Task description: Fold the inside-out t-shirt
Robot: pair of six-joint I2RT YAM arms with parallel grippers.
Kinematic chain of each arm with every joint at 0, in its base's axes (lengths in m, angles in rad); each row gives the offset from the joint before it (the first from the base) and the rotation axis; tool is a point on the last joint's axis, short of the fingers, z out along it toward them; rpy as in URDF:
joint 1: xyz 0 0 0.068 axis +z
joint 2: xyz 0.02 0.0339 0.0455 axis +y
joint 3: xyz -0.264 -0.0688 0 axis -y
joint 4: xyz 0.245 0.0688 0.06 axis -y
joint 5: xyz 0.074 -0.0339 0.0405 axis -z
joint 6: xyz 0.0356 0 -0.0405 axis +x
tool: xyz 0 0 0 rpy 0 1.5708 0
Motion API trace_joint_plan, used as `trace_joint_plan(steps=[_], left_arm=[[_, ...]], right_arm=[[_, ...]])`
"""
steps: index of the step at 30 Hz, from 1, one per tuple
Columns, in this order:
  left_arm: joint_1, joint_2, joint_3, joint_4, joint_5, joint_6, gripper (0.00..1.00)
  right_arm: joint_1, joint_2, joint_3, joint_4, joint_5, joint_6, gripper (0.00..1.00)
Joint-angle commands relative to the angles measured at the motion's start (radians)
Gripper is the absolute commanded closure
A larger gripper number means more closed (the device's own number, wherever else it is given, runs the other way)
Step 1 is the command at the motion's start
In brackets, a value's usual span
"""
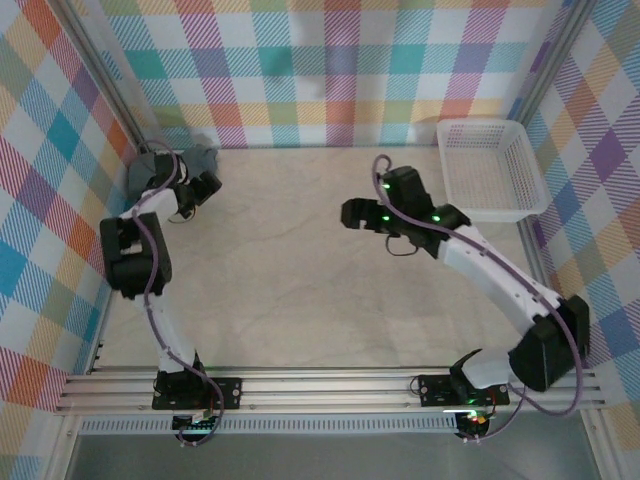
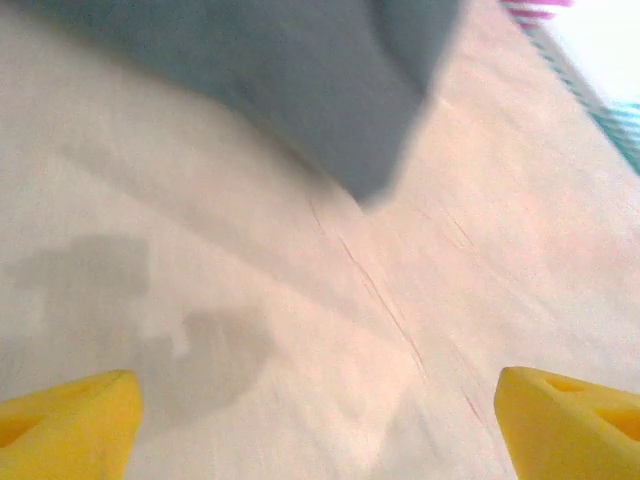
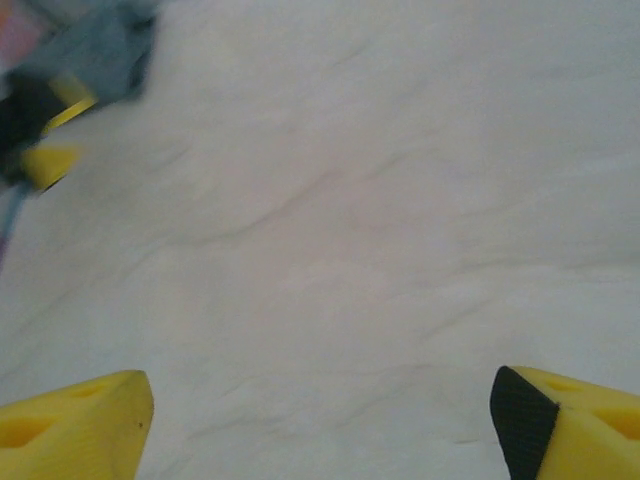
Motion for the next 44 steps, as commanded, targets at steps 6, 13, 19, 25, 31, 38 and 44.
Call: trace_joint_plan(steps=[6,13,19,25,31,38,44], left_arm=[[-0.313,-0.614,-0.495,0.161,-0.317,0.036,0.01],[-0.489,-0.828,-0.847,0.281,-0.911,0.110,0.00],[-0.391,-0.854,-0.993,0.605,-0.688,0.386,0.00],[-0.224,-0.531,-1.016,0.957,-0.453,0.403,0.00],[-0.210,-0.379,-0.982,1.013,-0.387,0.411,0.00],[-0.232,-0.373,-0.961,0.993,-0.396,0.437,0.00],[-0.231,-0.374,-0.958,0.987,-0.380,0.443,0.00]], right_arm=[[-0.130,-0.179,-0.543,0.525,0.563,-0.423,0.00],[-0.297,0.066,-0.729,1.012,0.455,-0.569,0.00],[-0.466,0.166,-0.757,1.243,0.123,-0.464,0.00],[-0.563,0.201,-0.801,1.344,-0.137,-0.449,0.00],[-0.556,0.199,-0.795,1.326,-0.126,-0.454,0.00],[-0.556,0.203,-0.787,1.320,-0.138,-0.461,0.00],[-0.545,0.200,-0.789,1.319,-0.126,-0.470,0.00]])
